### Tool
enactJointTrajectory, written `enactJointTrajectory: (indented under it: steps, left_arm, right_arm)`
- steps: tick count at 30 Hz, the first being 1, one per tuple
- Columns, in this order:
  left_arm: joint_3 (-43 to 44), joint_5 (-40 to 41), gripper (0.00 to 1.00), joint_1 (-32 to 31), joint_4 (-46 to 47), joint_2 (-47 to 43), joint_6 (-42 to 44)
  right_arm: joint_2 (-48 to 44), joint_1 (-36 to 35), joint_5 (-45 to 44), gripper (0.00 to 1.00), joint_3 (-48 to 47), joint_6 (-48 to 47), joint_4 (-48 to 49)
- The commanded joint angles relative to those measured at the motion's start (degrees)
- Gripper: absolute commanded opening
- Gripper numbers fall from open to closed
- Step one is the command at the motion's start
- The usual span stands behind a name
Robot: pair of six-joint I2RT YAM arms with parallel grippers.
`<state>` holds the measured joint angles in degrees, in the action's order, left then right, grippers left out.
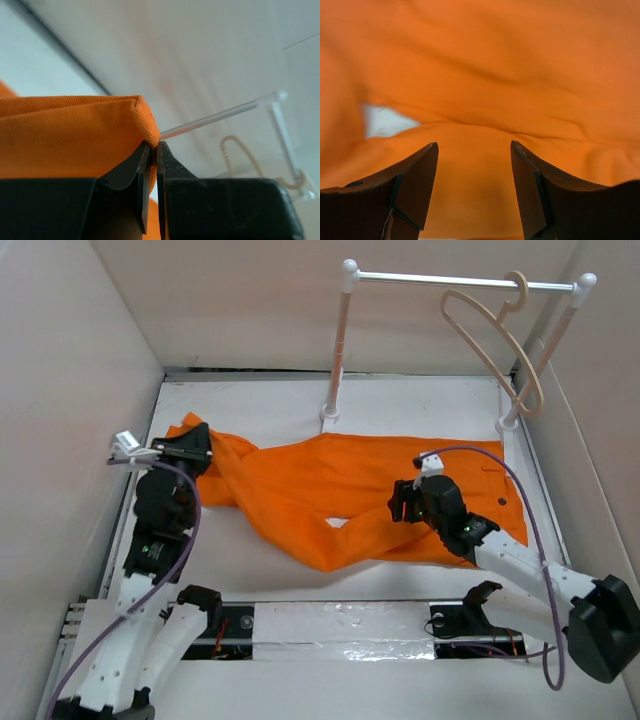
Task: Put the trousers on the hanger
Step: Fold the trousers at the center of the board.
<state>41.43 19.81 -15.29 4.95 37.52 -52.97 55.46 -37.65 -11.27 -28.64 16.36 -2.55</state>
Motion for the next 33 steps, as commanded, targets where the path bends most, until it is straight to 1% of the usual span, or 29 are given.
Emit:
enactJointTrajectory:
  steps: [1, 3, 4, 7, 8, 10, 11, 16, 18, 19, 22, 24, 26, 28, 29, 30, 32, 33]
  left_arm:
    - [6.4, 1.9, 0.0, 0.3, -9.0, -3.2, 6.7]
    - [7.5, 1.7, 0.0, 0.3, -10.9, -4.6, 8.3]
    - [7.4, 1.8, 0.0, 0.3, -12.2, -6.4, 8.7]
    - [7.3, 4.2, 0.0, 0.3, -14.3, -10.7, 10.6]
    - [7.3, 5.6, 0.0, 0.3, -14.6, -11.6, 11.2]
    - [8.0, 6.5, 0.0, 0.3, -15.8, -13.6, 13.2]
    - [8.2, 7.3, 0.0, 0.3, -16.4, -14.0, 13.9]
    - [10.4, 10.7, 0.0, 0.3, -19.4, -16.5, 17.9]
    - [11.0, 11.6, 0.0, 0.3, -19.9, -17.2, 19.7]
    - [11.0, 11.7, 0.0, 0.3, -20.2, -18.0, 20.5]
    - [10.3, 11.3, 0.0, 0.3, -20.8, -19.2, 21.2]
    - [9.2, 10.2, 0.0, 0.3, -20.9, -19.9, 21.4]
    - [8.3, 9.7, 0.0, 0.3, -20.9, -20.7, 21.7]
    - [7.4, 9.6, 0.0, 0.3, -21.0, -21.2, 22.1]
    - [7.2, 9.1, 0.0, 0.3, -20.9, -21.3, 22.3]
    - [6.8, 8.8, 0.0, 0.3, -20.6, -21.4, 22.4]
    - [6.6, 7.9, 0.0, 0.3, -19.5, -21.4, 22.9]
    - [6.6, 6.9, 0.0, 0.3, -19.2, -21.3, 23.1]
  right_arm:
    - [5.6, 6.5, 2.4, 0.66, 0.3, 4.1, 9.1]
    - [10.1, 9.5, 4.0, 0.66, -1.4, 4.2, 10.9]
    - [15.0, 10.0, 5.4, 0.66, -2.5, 4.3, 11.0]
    - [22.3, 10.1, 5.7, 0.64, -7.6, 4.5, 10.5]
    - [26.8, 10.1, 5.9, 0.63, -8.8, 4.8, 10.6]
    - [31.0, 10.7, 6.7, 0.62, -12.0, 5.6, 11.1]
    - [34.7, 10.7, 6.8, 0.62, -13.1, 5.9, 11.6]
    - [43.8, 14.3, 10.4, 0.59, -20.7, 7.5, 12.3]
    - [46.6, 15.0, 10.0, 0.59, -22.8, 7.9, 12.8]
    - [47.8, 15.6, 9.9, 0.58, -26.1, 7.6, 11.3]
    - [51.2, 16.2, 10.8, 0.58, -31.0, 6.4, 9.1]
    - [51.3, 16.2, 10.8, 0.59, -33.7, 4.9, 8.8]
    - [49.0, 16.2, 12.9, 0.62, -34.1, 2.8, 9.0]
    - [45.5, 16.7, 13.6, 0.69, -32.6, 1.3, 9.0]
    - [41.1, 17.4, 14.0, 0.71, -31.7, 0.3, 8.7]
    - [38.4, 17.4, 14.3, 0.78, -30.4, -0.2, 8.7]
    - [32.5, 18.6, 13.3, 0.85, -25.3, -0.6, 8.2]
    - [26.3, 20.1, 11.5, 0.86, -21.0, 0.2, 7.7]
